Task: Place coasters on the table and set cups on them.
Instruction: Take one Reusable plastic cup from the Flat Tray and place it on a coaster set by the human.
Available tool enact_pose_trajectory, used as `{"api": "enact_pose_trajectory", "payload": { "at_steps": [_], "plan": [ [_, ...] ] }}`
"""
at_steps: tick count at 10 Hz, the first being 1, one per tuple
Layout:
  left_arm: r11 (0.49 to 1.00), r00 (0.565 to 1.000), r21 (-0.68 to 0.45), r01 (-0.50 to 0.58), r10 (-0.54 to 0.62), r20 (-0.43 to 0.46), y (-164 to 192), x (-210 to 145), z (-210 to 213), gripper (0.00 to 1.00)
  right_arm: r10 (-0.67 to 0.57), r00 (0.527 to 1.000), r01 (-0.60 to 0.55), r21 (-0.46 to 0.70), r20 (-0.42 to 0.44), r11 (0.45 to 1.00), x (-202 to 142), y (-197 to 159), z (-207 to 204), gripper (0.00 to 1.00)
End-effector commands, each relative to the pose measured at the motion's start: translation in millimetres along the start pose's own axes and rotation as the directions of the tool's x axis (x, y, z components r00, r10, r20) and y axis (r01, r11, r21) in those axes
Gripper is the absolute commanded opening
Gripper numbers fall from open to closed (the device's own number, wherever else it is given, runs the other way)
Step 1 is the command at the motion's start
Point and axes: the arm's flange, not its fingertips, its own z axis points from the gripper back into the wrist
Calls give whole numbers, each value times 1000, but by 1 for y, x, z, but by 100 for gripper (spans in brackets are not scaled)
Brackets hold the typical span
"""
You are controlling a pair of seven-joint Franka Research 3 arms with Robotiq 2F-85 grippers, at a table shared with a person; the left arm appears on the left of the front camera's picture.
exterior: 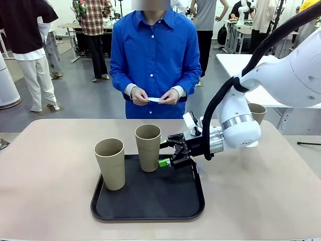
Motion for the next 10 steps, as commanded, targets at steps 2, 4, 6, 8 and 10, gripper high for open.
{"api": "enact_pose_trajectory", "payload": {
  "at_steps": [2, 4, 6, 8, 10],
  "plan": [
    [1000, 1000, -12, 7, -7, 2, -1, -1, 2, 100, 14, 1000, -13, 10, -25, 1000, -6, -10, -7, 100],
    [1000, 1000, -12, 7, -7, 2, -1, -1, 2, 100, 7, 1000, -6, 23, -20, 1000, -6, -12, -10, 100],
    [1000, 1000, -12, 7, -7, 2, -1, -1, 2, 100, -5, 1000, 6, 41, -8, 999, -4, -16, -16, 100],
    [1000, 1000, -12, 7, -7, 2, -1, -1, 2, 100, -6, 1000, 7, 54, -9, 999, -4, -17, -21, 100],
    [1000, 1000, -12, 7, -7, 2, -1, -1, 2, 100, -2, 1000, 2, 56, -7, 998, -3, -18, -23, 100]
  ]
}}
